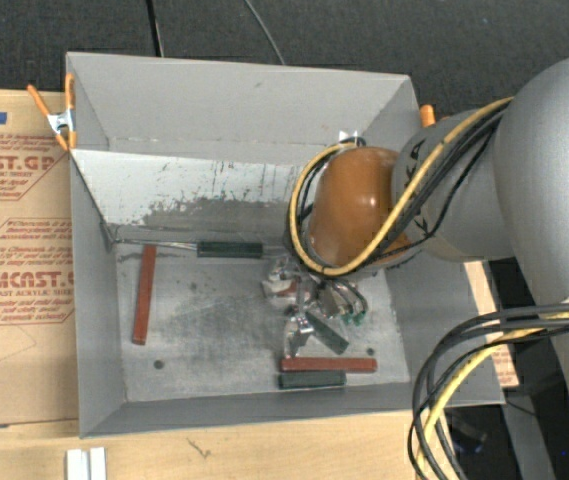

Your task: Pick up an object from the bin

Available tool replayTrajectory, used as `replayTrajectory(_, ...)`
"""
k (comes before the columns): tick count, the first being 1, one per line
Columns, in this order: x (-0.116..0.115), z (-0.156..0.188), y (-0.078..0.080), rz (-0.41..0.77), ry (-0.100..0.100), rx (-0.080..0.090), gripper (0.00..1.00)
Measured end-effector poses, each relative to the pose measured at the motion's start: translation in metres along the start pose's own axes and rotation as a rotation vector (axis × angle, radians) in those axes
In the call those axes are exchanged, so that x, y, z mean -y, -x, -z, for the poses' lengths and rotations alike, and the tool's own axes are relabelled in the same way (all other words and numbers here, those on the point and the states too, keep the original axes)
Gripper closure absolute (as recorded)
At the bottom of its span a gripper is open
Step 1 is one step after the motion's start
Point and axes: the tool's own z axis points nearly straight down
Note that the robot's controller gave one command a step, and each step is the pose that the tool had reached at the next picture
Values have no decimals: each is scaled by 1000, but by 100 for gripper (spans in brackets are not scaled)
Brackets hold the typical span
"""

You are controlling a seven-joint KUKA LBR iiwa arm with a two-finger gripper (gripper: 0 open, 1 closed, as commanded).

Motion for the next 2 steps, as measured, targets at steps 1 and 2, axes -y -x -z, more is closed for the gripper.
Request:
replayTrajectory(1,0,0,0,0,0,0,0)
replayTrajectory(2,2,-3,14,100,-1,-10,0)
